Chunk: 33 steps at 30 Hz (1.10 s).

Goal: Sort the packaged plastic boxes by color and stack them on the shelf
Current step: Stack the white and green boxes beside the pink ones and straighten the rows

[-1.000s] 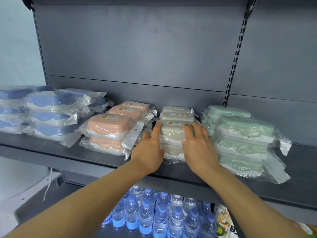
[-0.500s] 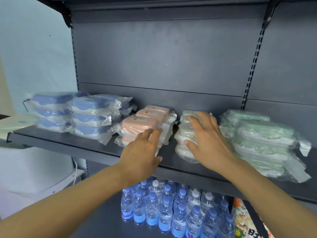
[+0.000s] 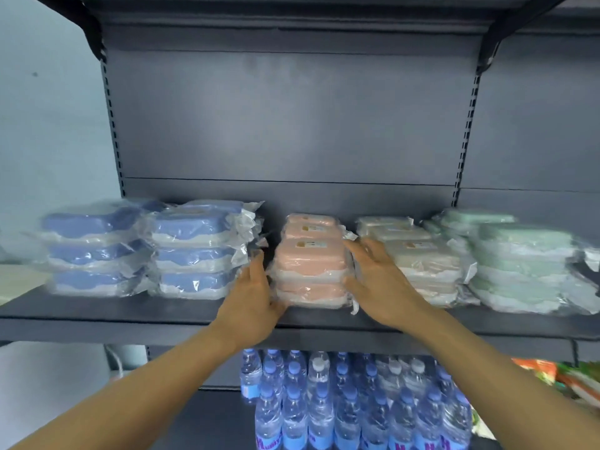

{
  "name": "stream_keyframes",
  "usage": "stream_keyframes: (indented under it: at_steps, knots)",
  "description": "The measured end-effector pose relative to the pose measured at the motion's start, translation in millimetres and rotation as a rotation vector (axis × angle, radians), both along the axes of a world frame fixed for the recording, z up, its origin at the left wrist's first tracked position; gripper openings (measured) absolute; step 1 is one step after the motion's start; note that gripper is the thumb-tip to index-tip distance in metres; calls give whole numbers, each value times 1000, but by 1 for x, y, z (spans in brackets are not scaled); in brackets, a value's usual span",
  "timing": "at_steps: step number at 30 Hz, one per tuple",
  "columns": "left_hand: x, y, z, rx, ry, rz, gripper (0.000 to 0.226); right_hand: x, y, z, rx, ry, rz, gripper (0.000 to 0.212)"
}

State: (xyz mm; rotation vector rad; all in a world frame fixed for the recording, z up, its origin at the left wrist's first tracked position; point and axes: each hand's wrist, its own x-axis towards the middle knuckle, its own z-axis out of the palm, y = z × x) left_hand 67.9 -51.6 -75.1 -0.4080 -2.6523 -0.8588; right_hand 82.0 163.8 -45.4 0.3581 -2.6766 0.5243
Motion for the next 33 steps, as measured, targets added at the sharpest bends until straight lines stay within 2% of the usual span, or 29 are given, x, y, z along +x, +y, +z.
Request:
stream_keyframes:
  at_steps: [4,7,11,13,15,18,24,26,30,33]
  knots:
    - [-21,-6,0,26,-23,-36,66,-15,-15,-4,23,-48,-39,66]
    - [-29,1,1,98,35,-92,63,-27,-20,0,23,-78,-22,63]
    - [-29,12,-8,126,158,-126,63,-35,-13,2,-65,-47,-12,45]
    - [-33,14,-9,210,186,-110,65,-39,-8,4,-116,-19,-25,34]
    - [-40,14,-9,306,173,-69,60,-43,-7,6,-120,-11,-16,31]
    - [-47,19,-10,322,157,-6,48,-49,-6,1,-94,-11,18,31]
    - [-52,25,-9,346,153,-15,79,-83,2,27,-109,99,4,31]
    - [-53,28,-5,344,144,-36,84,-107,8,43,-125,44,13,37]
    - [-59,31,-4,323,118,-32,87,-147,12,52,-98,-275,103,42]
    - [-64,30,-7,328,110,-12,82,-163,7,56,-70,-392,163,43]
